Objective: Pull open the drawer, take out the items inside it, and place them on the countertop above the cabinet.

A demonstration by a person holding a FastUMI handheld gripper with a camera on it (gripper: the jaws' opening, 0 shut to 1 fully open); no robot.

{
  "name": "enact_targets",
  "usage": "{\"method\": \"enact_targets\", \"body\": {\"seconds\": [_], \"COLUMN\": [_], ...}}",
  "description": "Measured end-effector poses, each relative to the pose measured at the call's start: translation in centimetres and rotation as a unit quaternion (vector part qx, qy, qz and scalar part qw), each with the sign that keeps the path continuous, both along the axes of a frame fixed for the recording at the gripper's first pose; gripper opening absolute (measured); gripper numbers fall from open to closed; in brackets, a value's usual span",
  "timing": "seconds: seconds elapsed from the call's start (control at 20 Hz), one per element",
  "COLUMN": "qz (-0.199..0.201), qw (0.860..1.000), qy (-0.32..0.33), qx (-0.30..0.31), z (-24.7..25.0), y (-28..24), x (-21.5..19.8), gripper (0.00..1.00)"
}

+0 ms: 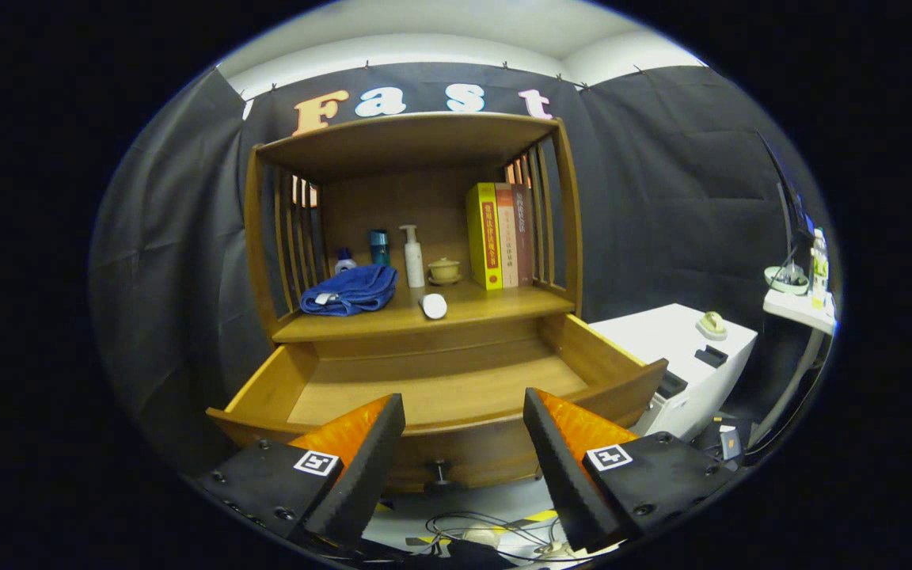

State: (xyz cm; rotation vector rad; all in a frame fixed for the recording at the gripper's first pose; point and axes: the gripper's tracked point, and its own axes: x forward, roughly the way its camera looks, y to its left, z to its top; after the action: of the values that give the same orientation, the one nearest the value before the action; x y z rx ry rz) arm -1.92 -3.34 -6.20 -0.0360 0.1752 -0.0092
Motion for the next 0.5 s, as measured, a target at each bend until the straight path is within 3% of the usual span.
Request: {"method": "enact_targets", "body": {"seconds": [0.15,0.5], "qz": [-0.004,0.014], "qw": [1.000,0.999], "qy": [0.007,0.005], "qx": [-0.005,-0.029], "z": [-6.9,-11.3], "y": [-2.3,-1.7], "x": [-1.8,-1.9], "gripper": [0.98,0.98]}}
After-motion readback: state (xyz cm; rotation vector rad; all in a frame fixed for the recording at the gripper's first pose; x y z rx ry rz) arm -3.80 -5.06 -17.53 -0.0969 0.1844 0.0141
